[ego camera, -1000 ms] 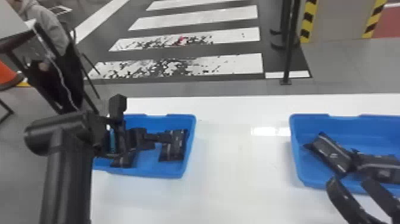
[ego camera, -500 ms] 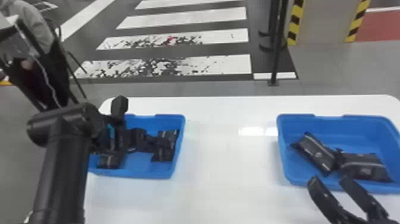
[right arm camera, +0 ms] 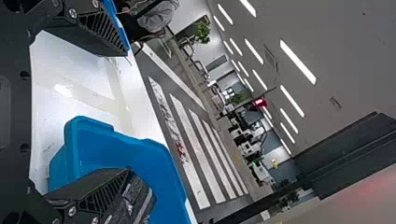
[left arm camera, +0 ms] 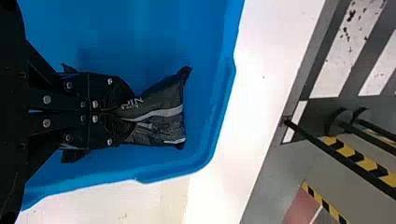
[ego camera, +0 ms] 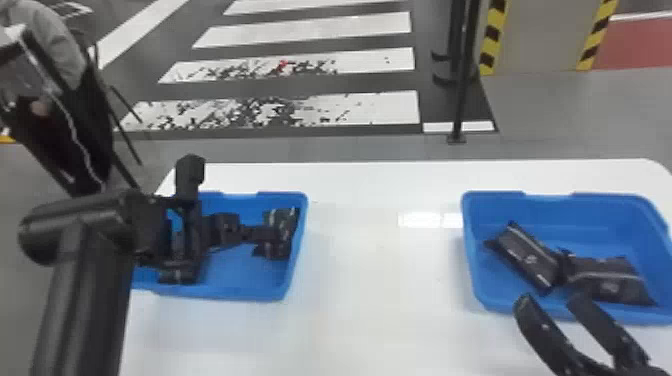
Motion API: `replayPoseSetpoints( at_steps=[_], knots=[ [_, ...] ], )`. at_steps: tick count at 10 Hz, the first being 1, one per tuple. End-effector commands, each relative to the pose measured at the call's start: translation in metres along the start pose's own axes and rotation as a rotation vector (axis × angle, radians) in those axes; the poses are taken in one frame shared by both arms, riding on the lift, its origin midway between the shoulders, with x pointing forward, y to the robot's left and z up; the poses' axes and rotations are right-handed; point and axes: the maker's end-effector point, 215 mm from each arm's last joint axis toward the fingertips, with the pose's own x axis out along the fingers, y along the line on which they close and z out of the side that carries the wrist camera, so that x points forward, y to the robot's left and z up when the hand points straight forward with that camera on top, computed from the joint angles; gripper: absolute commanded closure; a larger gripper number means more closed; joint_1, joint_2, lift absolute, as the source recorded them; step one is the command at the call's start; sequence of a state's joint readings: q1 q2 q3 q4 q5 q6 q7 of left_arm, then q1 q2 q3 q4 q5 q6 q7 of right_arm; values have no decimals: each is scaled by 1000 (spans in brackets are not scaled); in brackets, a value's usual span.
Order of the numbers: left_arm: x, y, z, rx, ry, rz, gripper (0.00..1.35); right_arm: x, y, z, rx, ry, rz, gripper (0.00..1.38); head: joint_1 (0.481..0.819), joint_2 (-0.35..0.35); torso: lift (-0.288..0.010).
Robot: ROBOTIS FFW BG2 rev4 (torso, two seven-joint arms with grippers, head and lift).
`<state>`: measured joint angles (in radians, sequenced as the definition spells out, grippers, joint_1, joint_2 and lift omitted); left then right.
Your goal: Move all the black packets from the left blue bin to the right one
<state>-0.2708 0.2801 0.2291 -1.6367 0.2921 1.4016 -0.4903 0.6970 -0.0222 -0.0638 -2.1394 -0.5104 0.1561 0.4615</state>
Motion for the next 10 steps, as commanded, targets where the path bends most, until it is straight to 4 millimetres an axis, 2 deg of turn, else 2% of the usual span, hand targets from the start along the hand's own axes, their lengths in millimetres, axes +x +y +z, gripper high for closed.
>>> replayPoseSetpoints(
  at_steps=[1, 3, 5, 7, 10],
  knots=[
    [-21, -26, -9, 44, -31, -52, 1211, 0, 2, 2, -1, 0, 4, 145, 695, 174, -154],
    [-44, -84, -20, 140, -88, -163, 1211, 5, 10, 7, -4, -1, 31, 145, 695, 156, -154],
    [-61, -137, -33, 212, -124, -260, 1211, 18, 21, 17, -6, -4, 85, 145, 695, 109, -154],
    [-66, -179, -50, 249, -119, -360, 1211, 30, 31, 27, 0, -23, 125, 145, 695, 78, -154],
    [-66, -247, -73, 304, -90, -535, 1211, 44, 62, 23, 57, 0, 214, 145, 695, 13, -154]
  ],
)
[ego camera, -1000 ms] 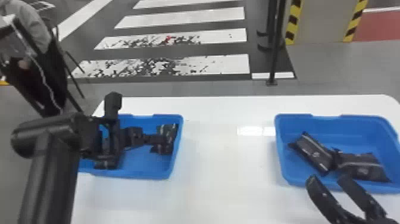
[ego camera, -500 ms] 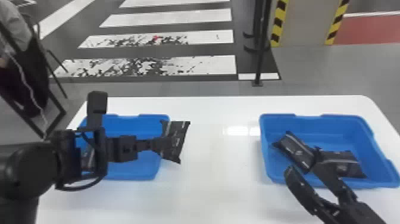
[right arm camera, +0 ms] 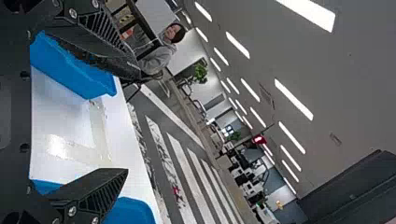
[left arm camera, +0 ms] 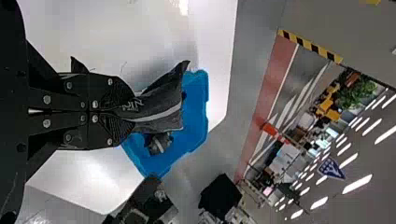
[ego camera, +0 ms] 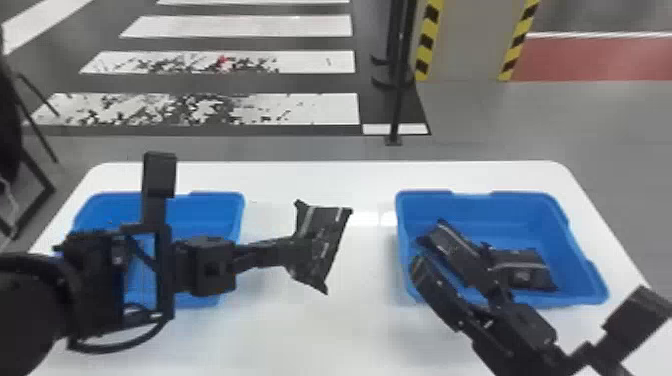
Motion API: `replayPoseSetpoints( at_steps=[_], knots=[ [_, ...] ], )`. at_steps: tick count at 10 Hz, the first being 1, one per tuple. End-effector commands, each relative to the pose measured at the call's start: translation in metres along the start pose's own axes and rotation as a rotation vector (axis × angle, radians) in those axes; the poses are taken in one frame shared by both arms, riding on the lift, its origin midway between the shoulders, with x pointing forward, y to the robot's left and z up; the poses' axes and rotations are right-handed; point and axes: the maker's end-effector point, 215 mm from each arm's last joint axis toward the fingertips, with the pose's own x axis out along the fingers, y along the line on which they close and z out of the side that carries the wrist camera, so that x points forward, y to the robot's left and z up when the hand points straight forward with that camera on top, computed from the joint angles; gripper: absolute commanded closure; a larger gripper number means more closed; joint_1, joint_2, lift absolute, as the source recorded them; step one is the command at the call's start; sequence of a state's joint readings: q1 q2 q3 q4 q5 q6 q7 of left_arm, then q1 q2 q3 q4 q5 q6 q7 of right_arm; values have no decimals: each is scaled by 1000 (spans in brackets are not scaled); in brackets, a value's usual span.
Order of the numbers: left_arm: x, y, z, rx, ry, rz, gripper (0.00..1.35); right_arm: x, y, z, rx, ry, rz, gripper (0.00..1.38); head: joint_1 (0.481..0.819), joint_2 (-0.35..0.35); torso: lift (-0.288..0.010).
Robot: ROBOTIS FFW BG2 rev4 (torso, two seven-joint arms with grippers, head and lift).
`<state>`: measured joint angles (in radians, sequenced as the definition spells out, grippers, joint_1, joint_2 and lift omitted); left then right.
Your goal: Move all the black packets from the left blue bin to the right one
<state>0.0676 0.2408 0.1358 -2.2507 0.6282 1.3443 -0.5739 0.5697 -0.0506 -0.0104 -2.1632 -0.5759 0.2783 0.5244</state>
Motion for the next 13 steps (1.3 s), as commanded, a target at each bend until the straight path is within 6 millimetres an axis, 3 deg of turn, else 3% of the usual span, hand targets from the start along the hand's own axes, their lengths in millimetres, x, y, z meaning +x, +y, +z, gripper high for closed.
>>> replayPoseSetpoints(
  at_steps=[1, 3, 5, 6, 8, 9, 11, 12, 13],
  knots=[
    [13, -32, -4, 16, 11, -82, 1211, 10, 11, 1, 34, -1, 40, 144, 695, -3, -154],
    [22, -61, -9, 21, 29, -161, 1211, 17, 9, 5, 33, -4, 54, 145, 695, -30, -154],
    [31, -77, -18, 31, 59, -198, 1211, 26, 20, 14, 46, -21, 90, 170, 695, -68, -154],
    [32, -79, -19, 30, 65, -204, 1211, 28, 27, 10, 65, -10, 108, 318, 695, -77, -154],
    [33, -84, -22, 25, 74, -217, 1211, 30, 31, 0, 131, -6, 123, 1032, 695, -73, -154],
    [33, -84, -20, 28, 71, -217, 1211, 30, 32, 1, 136, -9, 125, 1294, 695, -68, -154],
    [33, -83, -20, 25, 64, -214, 1211, 31, 36, 6, 154, -22, 138, 1273, 695, -66, -154],
    [30, -78, -16, 16, 37, -203, 1116, 31, 40, 5, 163, -16, 149, 1274, 695, -63, -154],
    [27, -72, -16, -6, 14, -189, 909, 31, 43, 8, 168, -20, 156, 1273, 695, -60, -154]
  ],
)
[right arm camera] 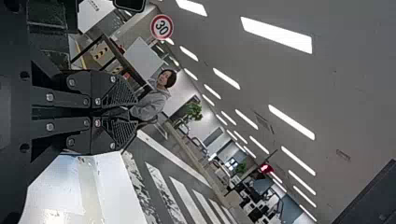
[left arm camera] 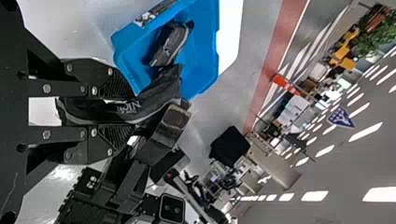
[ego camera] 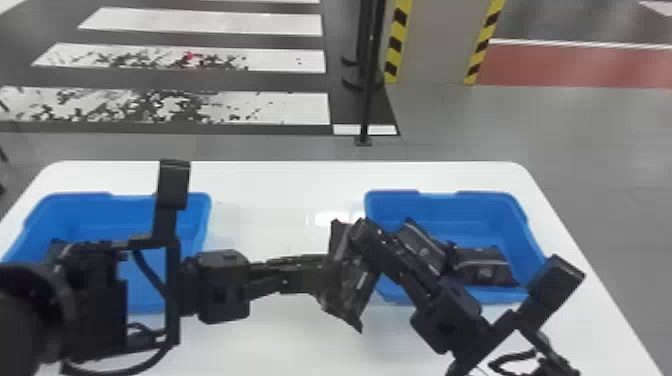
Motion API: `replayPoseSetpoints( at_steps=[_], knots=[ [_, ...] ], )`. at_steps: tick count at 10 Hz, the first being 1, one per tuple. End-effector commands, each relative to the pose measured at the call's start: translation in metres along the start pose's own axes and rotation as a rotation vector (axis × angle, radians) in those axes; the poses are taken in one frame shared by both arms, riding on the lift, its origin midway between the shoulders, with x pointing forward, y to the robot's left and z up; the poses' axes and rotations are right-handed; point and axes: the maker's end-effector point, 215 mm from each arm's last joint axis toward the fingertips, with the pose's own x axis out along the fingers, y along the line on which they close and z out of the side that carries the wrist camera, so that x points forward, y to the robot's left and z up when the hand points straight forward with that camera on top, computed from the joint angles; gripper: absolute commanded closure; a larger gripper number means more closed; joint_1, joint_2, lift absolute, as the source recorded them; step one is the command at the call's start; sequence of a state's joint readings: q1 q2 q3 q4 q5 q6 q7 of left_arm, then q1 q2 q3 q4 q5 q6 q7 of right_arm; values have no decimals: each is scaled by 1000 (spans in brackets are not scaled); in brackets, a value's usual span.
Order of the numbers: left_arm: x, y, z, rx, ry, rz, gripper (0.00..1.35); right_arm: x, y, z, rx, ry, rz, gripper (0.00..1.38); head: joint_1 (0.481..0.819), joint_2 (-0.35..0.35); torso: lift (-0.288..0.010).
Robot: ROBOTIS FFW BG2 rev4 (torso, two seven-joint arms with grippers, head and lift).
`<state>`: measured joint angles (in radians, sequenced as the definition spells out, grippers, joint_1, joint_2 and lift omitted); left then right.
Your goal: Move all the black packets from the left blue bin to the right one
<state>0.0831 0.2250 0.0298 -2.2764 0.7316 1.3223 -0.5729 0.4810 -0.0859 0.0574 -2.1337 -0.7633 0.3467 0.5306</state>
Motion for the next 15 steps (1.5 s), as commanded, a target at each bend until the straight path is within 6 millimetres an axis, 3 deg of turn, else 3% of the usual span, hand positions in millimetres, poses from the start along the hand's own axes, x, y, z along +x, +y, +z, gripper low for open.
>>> replayPoseSetpoints(
  at_steps=[1, 2, 4, 6, 8, 10, 11, 12, 13, 15],
  knots=[
    [-6, 6, -2, -27, -24, 13, 746, 1, 3, 2, 11, -6, 9, 1274, 695, -50, -154],
    [-8, 5, -6, -47, -30, 7, 530, 4, -5, 2, 21, -7, 4, 1273, 695, -39, -154],
    [-18, 4, -10, -69, -50, 12, 338, 9, -35, 19, -1, -14, -22, 1273, 695, -34, -154],
    [-37, 16, -10, -81, -70, 65, 332, 17, -67, 47, -39, -31, -53, 1274, 695, -49, -154],
    [-56, 30, -11, -102, -104, 116, 332, 14, -132, 62, -90, -10, -157, 1273, 695, -56, -154],
    [-76, 52, -14, -114, -117, 189, 334, 8, -173, 79, -124, 22, -239, 1273, 695, -76, -154],
    [-90, 66, -17, -126, -125, 237, 334, 1, -193, 86, -146, 27, -287, 1131, 695, -80, -154],
    [-105, 76, -18, -134, -139, 275, 334, -11, -212, 98, -187, 25, -344, 685, 695, -80, -154],
    [-118, 85, -17, -141, -149, 306, 334, -21, -223, 102, -211, 26, -380, 403, 695, -81, -154],
    [-154, 113, -9, -129, -175, 422, 334, -37, -224, 101, -271, 28, -414, 140, 695, -79, -154]
  ],
)
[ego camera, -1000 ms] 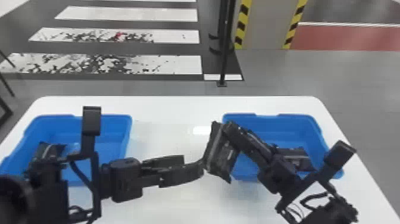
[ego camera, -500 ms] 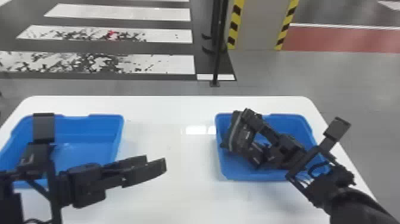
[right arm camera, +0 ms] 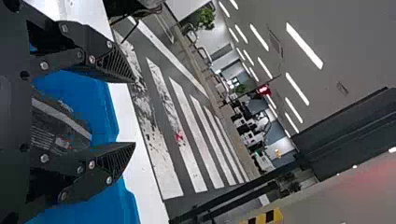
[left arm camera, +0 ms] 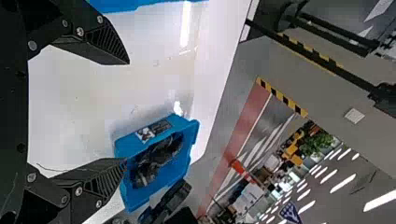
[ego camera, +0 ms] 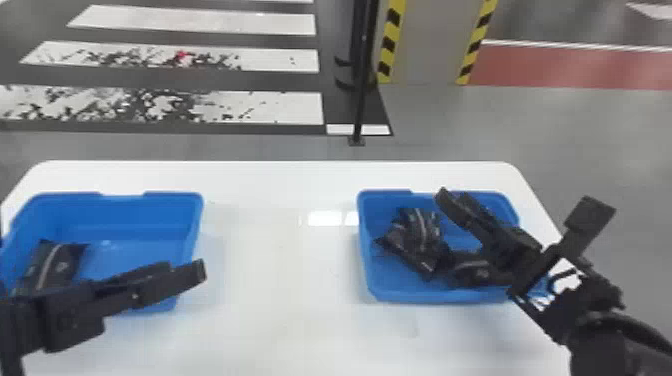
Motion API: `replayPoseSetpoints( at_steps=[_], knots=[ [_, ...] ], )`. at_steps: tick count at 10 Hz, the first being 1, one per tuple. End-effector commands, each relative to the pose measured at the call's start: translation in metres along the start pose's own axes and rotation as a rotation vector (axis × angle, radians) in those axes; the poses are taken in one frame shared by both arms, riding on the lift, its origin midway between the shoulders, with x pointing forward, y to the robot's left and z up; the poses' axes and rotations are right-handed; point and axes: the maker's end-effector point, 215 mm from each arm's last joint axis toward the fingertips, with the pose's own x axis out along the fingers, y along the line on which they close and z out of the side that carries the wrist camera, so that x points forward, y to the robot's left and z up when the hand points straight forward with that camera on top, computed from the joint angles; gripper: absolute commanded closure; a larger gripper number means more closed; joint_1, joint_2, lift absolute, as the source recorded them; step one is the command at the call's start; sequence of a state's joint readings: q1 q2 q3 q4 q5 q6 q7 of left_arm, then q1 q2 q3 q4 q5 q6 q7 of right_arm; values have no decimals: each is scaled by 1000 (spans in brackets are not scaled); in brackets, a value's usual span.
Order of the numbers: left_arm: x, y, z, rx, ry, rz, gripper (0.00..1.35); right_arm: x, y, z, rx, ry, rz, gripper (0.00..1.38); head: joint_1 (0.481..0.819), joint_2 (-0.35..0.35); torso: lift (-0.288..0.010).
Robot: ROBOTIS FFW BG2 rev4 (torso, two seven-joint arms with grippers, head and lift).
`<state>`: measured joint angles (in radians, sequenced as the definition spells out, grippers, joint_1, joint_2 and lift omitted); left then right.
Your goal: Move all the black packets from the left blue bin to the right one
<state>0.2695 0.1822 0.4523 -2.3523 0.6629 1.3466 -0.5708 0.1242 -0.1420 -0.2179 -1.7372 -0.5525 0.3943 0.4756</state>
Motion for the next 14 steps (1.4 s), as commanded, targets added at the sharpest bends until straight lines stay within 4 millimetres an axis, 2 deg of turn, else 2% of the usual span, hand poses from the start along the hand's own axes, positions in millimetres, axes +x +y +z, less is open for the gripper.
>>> replayPoseSetpoints(
  at_steps=[1, 3, 6, 8, 10, 11, 14],
  knots=[
    [-20, 37, 15, 15, -25, 116, 331, -16, 7, -2, -76, -1, -15, 108, 695, -59, -154],
    [-59, 94, 30, 6, -46, 307, 329, -52, 27, -10, -191, -12, -54, 110, 695, 2, -154],
    [-82, 131, 17, -50, -22, 412, 329, -102, 51, -27, -238, -32, -130, 111, 695, 122, -154],
    [-90, 167, 19, -98, -23, 487, 329, -124, 78, -42, -194, -17, -118, 113, 695, 171, -154],
    [-91, 196, 32, -127, -22, 532, 329, -131, 97, -69, -121, 28, -87, 117, 695, 257, -154],
    [-92, 207, 40, -133, -22, 552, 332, -131, 99, -78, -105, 47, -79, 121, 695, 277, -154],
    [-110, 246, 45, -184, -13, 677, 331, -129, 101, -84, -84, 57, -65, 128, 695, 350, -154]
  ],
)
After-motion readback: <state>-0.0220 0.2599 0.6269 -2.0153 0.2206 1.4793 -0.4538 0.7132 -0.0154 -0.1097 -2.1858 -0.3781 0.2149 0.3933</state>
